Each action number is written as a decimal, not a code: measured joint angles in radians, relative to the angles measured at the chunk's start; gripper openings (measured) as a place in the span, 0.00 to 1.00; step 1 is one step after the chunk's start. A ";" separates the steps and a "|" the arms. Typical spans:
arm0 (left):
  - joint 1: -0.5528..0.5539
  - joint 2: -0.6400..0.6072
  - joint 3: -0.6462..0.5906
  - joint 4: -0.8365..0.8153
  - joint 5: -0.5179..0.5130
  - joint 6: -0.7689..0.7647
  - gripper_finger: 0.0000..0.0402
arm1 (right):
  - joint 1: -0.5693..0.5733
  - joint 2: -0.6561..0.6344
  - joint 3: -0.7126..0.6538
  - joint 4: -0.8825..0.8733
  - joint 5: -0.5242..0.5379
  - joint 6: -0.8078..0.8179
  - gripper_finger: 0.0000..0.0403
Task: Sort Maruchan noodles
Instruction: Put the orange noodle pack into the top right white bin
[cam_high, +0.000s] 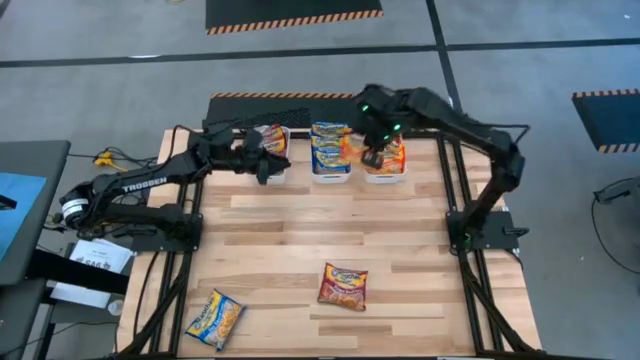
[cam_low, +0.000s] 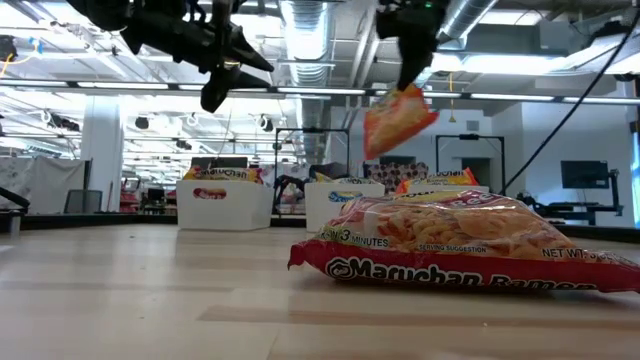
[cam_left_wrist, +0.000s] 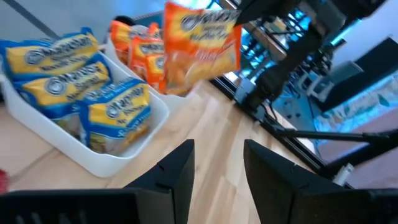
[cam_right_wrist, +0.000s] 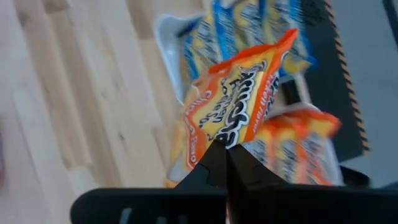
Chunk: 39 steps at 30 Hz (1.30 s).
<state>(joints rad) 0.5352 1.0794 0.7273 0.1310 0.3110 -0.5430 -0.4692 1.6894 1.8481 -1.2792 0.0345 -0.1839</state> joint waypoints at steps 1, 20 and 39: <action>0.004 0.000 0.000 0.000 -0.008 -0.001 0.31 | -0.026 -0.014 0.000 -0.015 0.000 -0.024 0.01; 0.073 0.000 -0.001 -0.001 -0.151 -0.004 0.31 | -0.253 -0.052 -0.173 -0.094 -0.066 -0.401 0.01; 0.095 0.000 -0.001 -0.001 -0.180 -0.026 0.31 | -0.204 -0.047 -0.463 0.161 -0.035 -0.386 0.01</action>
<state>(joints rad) 0.6300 1.0794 0.7261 0.1299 0.1307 -0.5690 -0.6735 1.6424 1.3849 -1.1186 -0.0010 -0.5700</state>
